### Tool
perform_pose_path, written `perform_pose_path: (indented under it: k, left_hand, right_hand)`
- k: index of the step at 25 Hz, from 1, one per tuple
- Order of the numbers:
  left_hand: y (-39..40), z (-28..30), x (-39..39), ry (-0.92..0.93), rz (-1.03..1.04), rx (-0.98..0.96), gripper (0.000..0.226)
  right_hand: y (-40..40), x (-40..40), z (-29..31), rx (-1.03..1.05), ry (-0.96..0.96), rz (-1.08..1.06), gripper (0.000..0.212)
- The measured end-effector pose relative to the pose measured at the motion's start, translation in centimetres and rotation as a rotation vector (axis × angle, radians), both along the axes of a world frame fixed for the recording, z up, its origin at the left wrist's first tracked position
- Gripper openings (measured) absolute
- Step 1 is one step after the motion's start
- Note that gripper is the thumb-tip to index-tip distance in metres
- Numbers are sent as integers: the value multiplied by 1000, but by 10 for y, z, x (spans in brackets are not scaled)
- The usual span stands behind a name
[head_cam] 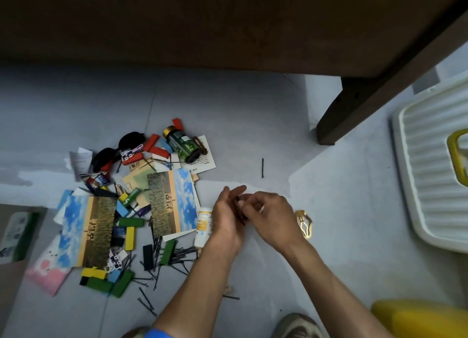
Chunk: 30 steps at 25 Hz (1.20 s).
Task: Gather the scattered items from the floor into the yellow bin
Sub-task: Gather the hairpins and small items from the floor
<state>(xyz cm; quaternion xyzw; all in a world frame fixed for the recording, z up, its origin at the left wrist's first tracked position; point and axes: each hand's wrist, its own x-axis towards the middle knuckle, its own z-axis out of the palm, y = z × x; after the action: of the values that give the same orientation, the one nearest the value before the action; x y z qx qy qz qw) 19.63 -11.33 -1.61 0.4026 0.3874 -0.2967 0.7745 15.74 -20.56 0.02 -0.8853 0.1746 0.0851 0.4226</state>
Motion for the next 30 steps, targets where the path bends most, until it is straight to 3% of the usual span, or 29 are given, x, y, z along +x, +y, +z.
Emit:
perform_pose_path:
  k: [3, 5, 8, 11, 13, 15, 17, 21, 25, 27, 30]
  left_hand:
    - [17, 1, 20, -33, 15, 73, 35]
    - [32, 3, 24, -43, -6, 124, 38]
    - [50, 6, 22, -30, -25, 159, 39]
    - [52, 7, 18, -20, 9, 154, 35]
    - [44, 10, 14, -7, 19, 144, 31]
    - [37, 11, 12, 8, 14, 81, 35]
    - [38, 15, 11, 19, 31, -15, 38]
    - [64, 15, 5, -6, 60, 47, 28]
    - [102, 15, -9, 29, 181, 124, 27]
    - [122, 13, -14, 52, 215, 209, 25]
    - [152, 8, -14, 82, 186, 506, 31]
  right_hand:
    - [-14, 37, -10, -377, -152, -140, 23]
    - [-21, 58, -26, -549, -25, -124, 27]
    - [-15, 73, -48, -631, 158, -82, 28]
    - [-15, 70, -44, -560, 213, -104, 26]
    - [-11, 65, -30, -286, 207, -175, 25]
    - [11, 50, -6, 125, 122, -194, 18]
    - [36, 30, 15, 299, 56, -111, 13]
    - [51, -3, 5, -73, -21, -1, 16]
    - [61, -27, -33, -433, 137, 297, 24]
    - [60, -33, -45, -415, 142, 299, 22]
    - [56, -21, -45, -51, 194, -38, 7]
